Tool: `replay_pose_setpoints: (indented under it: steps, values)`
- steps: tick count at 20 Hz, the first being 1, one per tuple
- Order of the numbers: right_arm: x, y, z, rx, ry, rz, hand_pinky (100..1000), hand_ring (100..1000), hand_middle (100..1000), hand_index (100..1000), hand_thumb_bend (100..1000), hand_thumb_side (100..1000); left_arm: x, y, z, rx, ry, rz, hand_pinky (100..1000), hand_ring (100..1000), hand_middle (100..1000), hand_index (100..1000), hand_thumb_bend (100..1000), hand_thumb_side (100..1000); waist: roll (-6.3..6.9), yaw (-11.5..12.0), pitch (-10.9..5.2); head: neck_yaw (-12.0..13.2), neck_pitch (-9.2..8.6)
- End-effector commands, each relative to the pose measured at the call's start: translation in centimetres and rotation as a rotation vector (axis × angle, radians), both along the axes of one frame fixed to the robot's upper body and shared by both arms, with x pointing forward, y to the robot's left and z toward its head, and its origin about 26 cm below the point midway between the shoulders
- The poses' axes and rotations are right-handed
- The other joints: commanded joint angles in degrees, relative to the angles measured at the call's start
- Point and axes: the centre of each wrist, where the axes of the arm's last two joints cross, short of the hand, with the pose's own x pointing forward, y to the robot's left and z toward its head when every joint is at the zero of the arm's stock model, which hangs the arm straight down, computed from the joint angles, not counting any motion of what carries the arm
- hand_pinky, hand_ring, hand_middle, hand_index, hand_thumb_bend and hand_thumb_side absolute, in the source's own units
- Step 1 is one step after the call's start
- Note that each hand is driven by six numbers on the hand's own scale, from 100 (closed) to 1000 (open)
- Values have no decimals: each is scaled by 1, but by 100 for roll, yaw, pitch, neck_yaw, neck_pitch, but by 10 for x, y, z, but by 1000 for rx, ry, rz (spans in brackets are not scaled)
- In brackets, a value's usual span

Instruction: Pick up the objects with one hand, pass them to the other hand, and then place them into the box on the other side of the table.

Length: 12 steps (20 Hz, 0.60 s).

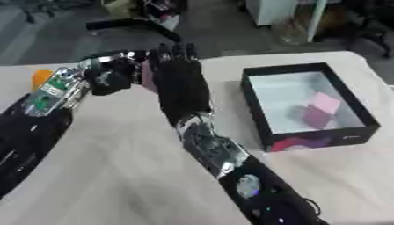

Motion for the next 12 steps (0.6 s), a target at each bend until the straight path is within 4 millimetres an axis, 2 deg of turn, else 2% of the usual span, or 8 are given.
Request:
replay_pose_setpoints:
  steps: [1,5,8,9,12]
  values:
    - [4,-14,14,6,-46,-38,714,683,623,486,100,100,6,25,15,15,-82,35,906,833,840,924,1000,649,0,-10,-114,-32,-67]
    - [3,-25,17,23,-69,-66,666,677,619,487,100,103,7,45,21,12,-155,46,924,854,866,942,1000,650,-9,-28,-108,-29,-76]
    - [13,-51,14,75,-70,-179,557,659,609,489,100,136,3,85,28,8,-232,150,911,835,843,931,1000,603,-4,-36,-102,-28,-101]
    - [17,-62,12,110,-62,-229,445,634,594,491,100,197,0,98,28,5,-256,197,903,825,832,920,1000,593,2,-37,-101,-32,-106]
    - [40,-101,-3,295,-9,-436,340,609,580,499,100,324,-14,142,22,-37,-298,386,884,800,803,895,1000,561,23,-20,-99,-75,-127]
